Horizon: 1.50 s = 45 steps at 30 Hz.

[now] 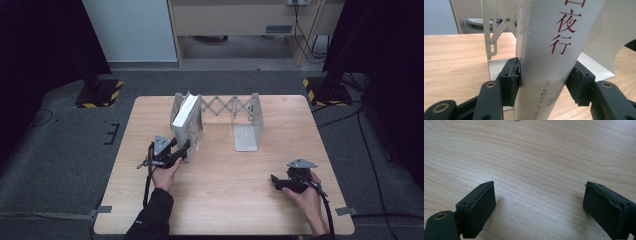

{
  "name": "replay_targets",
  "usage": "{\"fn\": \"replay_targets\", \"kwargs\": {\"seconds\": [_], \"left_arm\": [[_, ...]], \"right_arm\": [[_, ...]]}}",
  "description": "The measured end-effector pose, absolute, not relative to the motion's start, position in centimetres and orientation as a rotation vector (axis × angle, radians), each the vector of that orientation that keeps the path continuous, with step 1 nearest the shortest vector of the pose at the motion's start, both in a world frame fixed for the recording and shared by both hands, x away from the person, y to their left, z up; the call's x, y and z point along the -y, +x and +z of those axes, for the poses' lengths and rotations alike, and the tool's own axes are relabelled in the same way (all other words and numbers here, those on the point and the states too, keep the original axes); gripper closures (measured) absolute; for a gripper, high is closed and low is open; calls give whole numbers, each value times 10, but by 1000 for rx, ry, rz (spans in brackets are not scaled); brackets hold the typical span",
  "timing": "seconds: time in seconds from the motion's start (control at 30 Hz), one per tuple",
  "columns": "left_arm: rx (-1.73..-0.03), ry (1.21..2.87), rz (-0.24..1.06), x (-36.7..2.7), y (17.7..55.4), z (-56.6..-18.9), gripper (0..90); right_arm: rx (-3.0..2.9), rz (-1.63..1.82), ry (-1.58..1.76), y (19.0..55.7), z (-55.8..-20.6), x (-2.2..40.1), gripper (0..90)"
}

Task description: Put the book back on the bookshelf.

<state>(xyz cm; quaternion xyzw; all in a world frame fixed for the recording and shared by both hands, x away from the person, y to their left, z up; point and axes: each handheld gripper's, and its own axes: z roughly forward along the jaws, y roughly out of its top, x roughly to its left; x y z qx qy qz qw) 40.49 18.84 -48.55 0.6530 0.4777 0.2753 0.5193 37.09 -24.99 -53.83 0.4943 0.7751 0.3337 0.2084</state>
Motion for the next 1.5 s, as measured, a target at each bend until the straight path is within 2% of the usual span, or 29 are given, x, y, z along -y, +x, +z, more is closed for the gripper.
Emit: {"fn": "replay_targets", "kwargs": {"seconds": [0.33,0.77,0.87,1.23,1.5], "left_arm": [[-1211,1542,789,-178,406,-484,519],[-1225,1558,829,-172,415,-482,522],[-1192,1569,819,-172,416,-483,516],[-1104,1621,651,-188,410,-485,464],[-1079,1624,609,-191,407,-489,500]], "right_arm": [[-2158,926,1375,371,-538,250,111],[-2158,926,1375,371,-538,250,108],[-2158,926,1374,371,-538,250,108],[-2158,926,1375,371,-538,250,108],[-2158,925,1375,371,-538,249,108]]}}
